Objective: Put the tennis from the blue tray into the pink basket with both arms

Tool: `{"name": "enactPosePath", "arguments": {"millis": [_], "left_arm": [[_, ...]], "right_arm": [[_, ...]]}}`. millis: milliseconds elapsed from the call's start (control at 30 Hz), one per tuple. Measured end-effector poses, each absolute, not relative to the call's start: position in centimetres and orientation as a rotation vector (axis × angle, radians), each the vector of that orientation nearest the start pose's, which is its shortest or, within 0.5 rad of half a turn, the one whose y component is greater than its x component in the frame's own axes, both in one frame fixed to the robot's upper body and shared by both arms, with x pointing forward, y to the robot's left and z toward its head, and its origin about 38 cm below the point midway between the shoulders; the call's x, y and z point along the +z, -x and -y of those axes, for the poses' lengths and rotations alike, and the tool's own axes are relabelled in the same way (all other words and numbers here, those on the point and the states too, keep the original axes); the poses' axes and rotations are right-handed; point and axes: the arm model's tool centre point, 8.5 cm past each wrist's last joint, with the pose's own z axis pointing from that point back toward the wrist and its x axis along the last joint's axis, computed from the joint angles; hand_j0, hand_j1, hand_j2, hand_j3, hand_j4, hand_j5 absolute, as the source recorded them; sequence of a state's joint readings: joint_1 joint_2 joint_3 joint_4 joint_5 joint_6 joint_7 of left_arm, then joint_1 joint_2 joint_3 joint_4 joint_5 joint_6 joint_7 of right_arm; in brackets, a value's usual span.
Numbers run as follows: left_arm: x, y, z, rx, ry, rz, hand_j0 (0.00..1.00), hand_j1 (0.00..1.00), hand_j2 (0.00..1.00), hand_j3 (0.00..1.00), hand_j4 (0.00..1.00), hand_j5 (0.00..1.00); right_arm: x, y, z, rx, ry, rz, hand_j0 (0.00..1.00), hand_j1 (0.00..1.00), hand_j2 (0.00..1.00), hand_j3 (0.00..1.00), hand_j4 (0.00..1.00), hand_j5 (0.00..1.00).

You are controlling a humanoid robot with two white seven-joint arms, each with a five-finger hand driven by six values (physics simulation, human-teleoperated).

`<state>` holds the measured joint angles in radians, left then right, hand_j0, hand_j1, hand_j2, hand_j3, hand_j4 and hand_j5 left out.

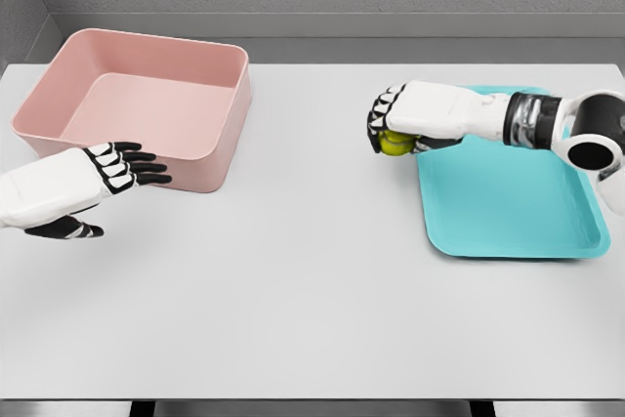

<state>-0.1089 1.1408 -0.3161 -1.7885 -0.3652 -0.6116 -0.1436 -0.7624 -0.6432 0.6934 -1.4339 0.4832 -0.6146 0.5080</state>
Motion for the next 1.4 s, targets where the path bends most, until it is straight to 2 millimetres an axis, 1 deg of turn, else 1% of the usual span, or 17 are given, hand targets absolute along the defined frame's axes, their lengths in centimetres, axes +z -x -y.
{"name": "enactPosePath", "arguments": {"millis": [100,333,433,533,633,767,1000,1133,1300,1400], "left_arm": [[22.4,-32.7,-35.2,-1.985,-0.449,1.609,1.0,1.0,1.0,1.0,1.0,1.0],[22.3,-32.6,-35.2,-1.989,-0.444,1.603,1.0,1.0,1.0,1.0,1.0,1.0],[22.4,-32.6,-35.2,-1.99,-0.445,1.602,1.0,1.0,1.0,1.0,1.0,1.0],[22.4,-32.6,-35.2,-1.99,-0.445,1.601,1.0,1.0,1.0,1.0,1.0,1.0],[22.4,-32.6,-35.2,-1.99,-0.445,1.601,1.0,1.0,1.0,1.0,1.0,1.0],[22.4,-32.6,-35.3,-1.99,-0.445,1.6,1.0,1.0,1.0,1.0,1.0,1.0],[22.4,-32.6,-35.3,-1.991,-0.444,1.597,1.0,1.0,1.0,1.0,1.0,1.0],[22.4,-32.6,-35.3,-1.992,-0.444,1.597,1.0,1.0,1.0,1.0,1.0,1.0],[22.4,-32.6,-35.3,-1.993,-0.445,1.597,1.0,1.0,1.0,1.0,1.0,1.0],[22.4,-32.6,-35.3,-1.993,-0.445,1.597,1.0,1.0,1.0,1.0,1.0,1.0]], "right_arm": [[22.1,-44.6,19.8,-2.848,-0.43,-2.022,0.42,0.42,0.42,0.42,0.42,0.42],[21.2,-43.9,15.7,-2.801,-0.342,-2.015,0.41,0.41,0.41,0.41,0.41,0.41],[20.2,-43.2,13.8,-2.79,-0.29,-1.995,0.41,0.41,0.41,0.41,0.41,0.41],[20.1,-42.2,12.0,-2.755,-0.251,-1.969,0.41,0.41,0.41,0.41,0.41,0.41],[20.0,-41.3,10.7,-2.727,-0.215,-1.942,0.41,0.41,0.41,0.41,0.41,0.41],[19.9,-39.3,8.6,-2.68,-0.151,-1.89,0.41,0.41,0.41,0.41,0.41,0.41],[19.3,-37.5,4.9,-2.62,-0.092,-1.829,0.41,0.41,0.41,0.41,0.41,0.41],[18.5,-37.5,3.7,-2.631,-0.07,-1.816,0.42,0.42,0.42,0.42,0.42,0.42],[17.0,-38.6,3.3,-2.69,-0.066,-1.802,0.42,0.42,0.42,0.42,0.42,0.42],[16.6,-38.8,3.1,-2.703,-0.063,-1.799,0.42,0.42,0.42,0.42,0.42,0.42]]}}
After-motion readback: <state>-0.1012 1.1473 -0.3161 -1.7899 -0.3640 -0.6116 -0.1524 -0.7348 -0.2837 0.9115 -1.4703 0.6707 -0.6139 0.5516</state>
